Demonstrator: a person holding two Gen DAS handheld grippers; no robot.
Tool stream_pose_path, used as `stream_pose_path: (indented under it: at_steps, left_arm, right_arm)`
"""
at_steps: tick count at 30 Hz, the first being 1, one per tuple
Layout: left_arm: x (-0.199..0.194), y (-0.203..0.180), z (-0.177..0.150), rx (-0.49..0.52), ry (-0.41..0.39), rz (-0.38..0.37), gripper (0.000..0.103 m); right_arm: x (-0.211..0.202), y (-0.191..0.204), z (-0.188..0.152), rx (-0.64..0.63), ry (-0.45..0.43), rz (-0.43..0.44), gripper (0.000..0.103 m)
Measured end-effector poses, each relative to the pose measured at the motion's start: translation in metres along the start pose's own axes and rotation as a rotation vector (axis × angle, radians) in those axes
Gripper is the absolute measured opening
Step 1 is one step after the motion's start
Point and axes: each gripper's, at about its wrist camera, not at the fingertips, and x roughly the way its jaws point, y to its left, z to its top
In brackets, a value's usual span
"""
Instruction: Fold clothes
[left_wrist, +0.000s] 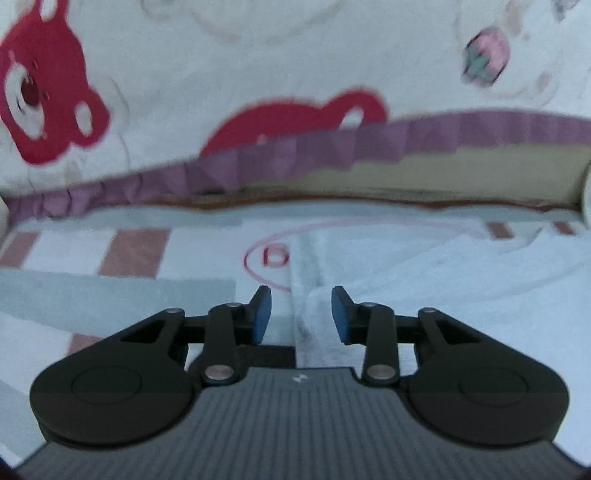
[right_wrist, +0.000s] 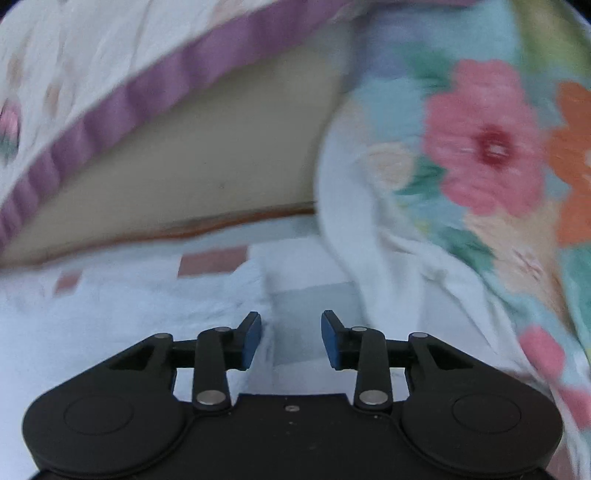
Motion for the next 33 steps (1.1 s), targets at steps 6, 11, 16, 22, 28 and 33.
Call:
stream_pose_path:
  at_steps: [6,11,16,22,28,33]
  left_arm:
    - [-0.036,-0.053,-0.004,0.119,0.048,-0.221,0.035]
    - [-0.047,-0.091,-0.042,0.174,0.167,-0.287,0.039]
    - [-0.066,-0.076,-0.079,0.196,0.242,-0.241,0.042]
    - [-0.094,-0.036,-0.110,0.257,0.254,-0.163,0.043]
    - [-0.113,-0.012,-0.129,0.114,0.266,-0.161,0.045]
    - [-0.124,-0.006,-0.143,0.015,0.248,-0.140,0.046]
  right_arm:
    - [-0.031,0.041,-0.003,-0.113,0.022,0.192,0.039]
    - [-0.038,0.064,-0.036,-0.169,0.168,0.214,0.039]
    - [-0.066,0.040,-0.072,-0.161,0.185,0.165,0.038]
    - [-0.120,0.042,-0.103,-0.243,0.177,-0.104,0.053]
    - [-0.165,0.061,-0.121,-0.165,0.100,-0.030,0.053]
    - [-0.150,0.099,-0.125,-0.159,0.139,0.152,0.055]
